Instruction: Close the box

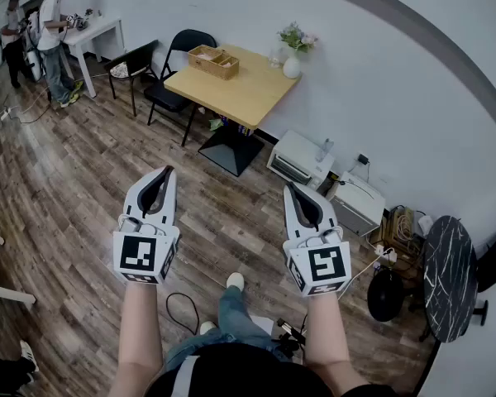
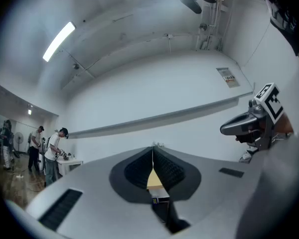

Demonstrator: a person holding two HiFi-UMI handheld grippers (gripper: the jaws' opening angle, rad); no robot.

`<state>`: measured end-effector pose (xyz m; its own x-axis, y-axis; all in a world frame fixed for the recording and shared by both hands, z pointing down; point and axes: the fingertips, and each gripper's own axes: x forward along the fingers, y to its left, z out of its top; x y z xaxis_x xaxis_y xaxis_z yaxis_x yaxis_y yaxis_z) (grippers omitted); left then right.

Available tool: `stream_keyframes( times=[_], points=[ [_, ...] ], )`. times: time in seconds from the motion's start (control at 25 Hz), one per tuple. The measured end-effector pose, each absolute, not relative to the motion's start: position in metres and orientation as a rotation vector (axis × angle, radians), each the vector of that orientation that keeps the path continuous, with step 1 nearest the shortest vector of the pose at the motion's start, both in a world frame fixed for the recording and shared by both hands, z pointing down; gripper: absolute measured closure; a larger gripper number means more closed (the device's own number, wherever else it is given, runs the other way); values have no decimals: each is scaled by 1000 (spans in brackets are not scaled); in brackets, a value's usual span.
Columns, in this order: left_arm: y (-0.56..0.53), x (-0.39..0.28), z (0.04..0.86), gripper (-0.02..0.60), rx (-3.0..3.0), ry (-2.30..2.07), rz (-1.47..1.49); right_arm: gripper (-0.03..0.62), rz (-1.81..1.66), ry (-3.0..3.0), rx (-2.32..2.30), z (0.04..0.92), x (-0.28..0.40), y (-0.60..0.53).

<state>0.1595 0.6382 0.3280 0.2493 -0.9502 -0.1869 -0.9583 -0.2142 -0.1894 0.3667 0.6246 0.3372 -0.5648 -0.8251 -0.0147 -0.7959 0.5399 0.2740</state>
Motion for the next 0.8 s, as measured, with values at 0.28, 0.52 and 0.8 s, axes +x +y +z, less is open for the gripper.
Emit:
stream_keyframes(
  times=[0.28,0.52,0.8],
  points=[
    [644,164,326,569,-2282,1752,44,579,-368,-2659,1412,333,363,631],
    [609,169,333,478,-2385,1740,35,334,-214,-2740,1376,339,360,596],
    [537,159,326,255,-2400,1812,33,270,-115,-2744,1332,335,354,520]
  ],
)
